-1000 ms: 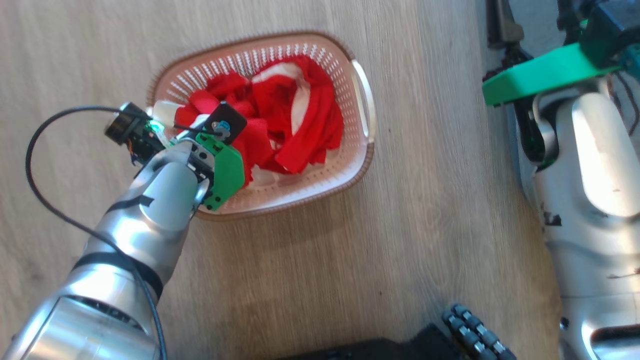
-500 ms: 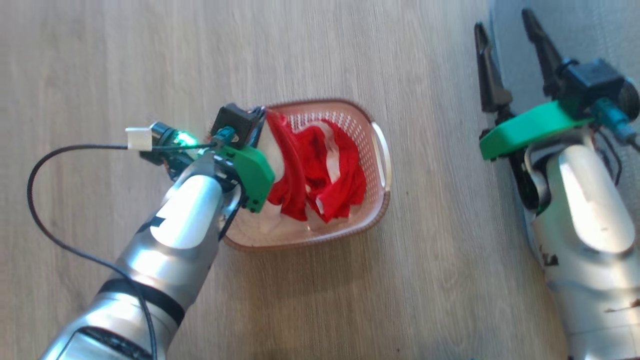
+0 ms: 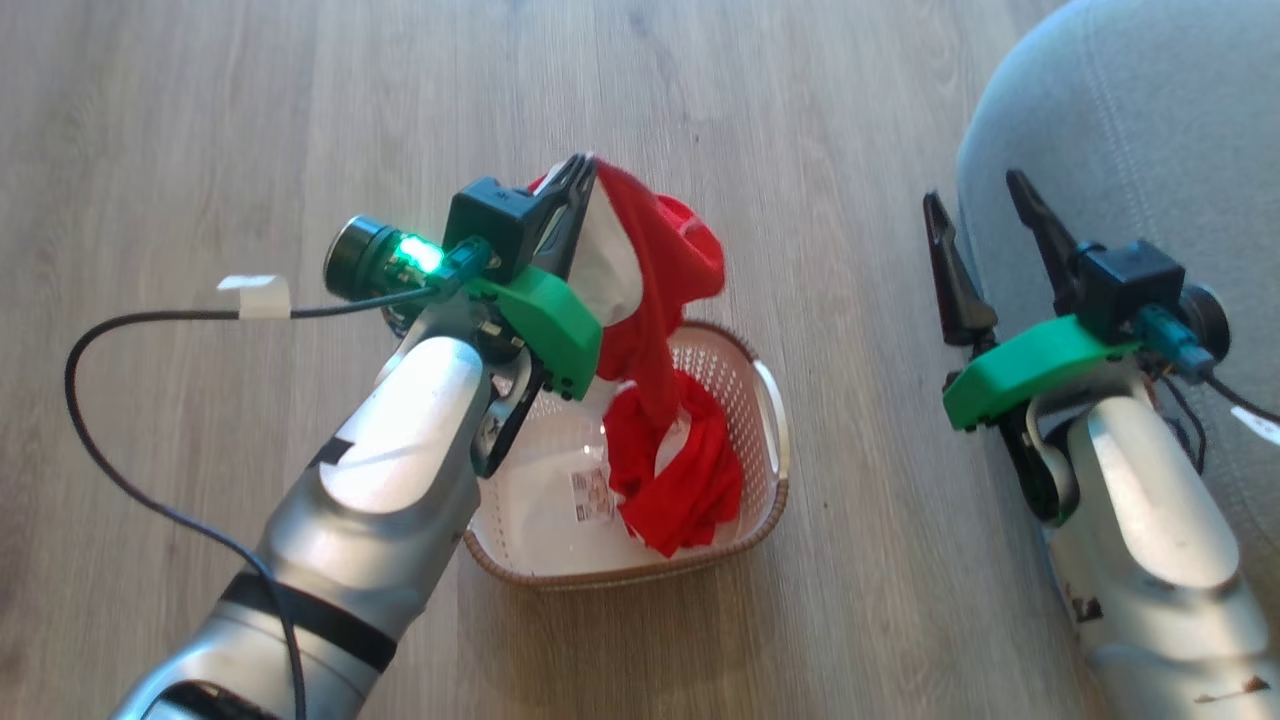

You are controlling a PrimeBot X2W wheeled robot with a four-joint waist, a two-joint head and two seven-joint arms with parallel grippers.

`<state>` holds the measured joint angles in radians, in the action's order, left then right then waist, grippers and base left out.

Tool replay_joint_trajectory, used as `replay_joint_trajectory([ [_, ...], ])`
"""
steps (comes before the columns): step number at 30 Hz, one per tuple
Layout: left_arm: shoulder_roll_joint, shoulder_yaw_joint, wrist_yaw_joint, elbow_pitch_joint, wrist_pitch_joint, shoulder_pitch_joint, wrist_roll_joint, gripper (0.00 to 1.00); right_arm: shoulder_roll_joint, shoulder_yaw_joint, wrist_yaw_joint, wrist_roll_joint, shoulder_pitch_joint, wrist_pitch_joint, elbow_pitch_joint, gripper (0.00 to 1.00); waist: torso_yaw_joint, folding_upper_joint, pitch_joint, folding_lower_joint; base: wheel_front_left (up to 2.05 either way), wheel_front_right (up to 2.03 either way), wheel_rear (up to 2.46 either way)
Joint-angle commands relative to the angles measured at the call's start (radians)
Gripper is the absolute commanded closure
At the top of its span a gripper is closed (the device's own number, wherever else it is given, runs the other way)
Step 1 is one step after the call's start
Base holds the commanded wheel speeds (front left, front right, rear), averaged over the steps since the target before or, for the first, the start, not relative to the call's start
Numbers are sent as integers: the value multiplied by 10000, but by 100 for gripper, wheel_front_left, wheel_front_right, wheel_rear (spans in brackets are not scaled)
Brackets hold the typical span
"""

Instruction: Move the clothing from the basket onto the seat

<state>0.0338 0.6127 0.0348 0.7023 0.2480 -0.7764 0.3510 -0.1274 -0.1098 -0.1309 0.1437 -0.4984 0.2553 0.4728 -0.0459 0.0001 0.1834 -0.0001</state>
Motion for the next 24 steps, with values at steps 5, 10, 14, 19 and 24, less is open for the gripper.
replay_joint_trajectory([
  [5,165,-404,-37,-1221,136,-544,102,100,35,-221,2,136,376,65,-212,0,1,-1,-737,1,0,0,0],
  [10,164,-462,-40,-2187,137,-1077,84,100,-14,-305,2,178,714,65,-139,0,-17,-1,-1073,1,0,0,0],
  [14,164,-475,-30,-2579,137,-1418,94,100,2,-380,2,166,908,65,-110,0,-22,-1,-1237,1,0,0,0],
  [19,164,-285,-3,-2823,137,-1576,214,100,36,-764,2,252,1011,65,-164,0,-4,-1,-1348,1,0,0,0],
  [24,164,-72,74,-2944,137,-1587,262,100,92,-1538,2,509,937,65,-435,0,25,-1,-1363,1,0,0,0],
])
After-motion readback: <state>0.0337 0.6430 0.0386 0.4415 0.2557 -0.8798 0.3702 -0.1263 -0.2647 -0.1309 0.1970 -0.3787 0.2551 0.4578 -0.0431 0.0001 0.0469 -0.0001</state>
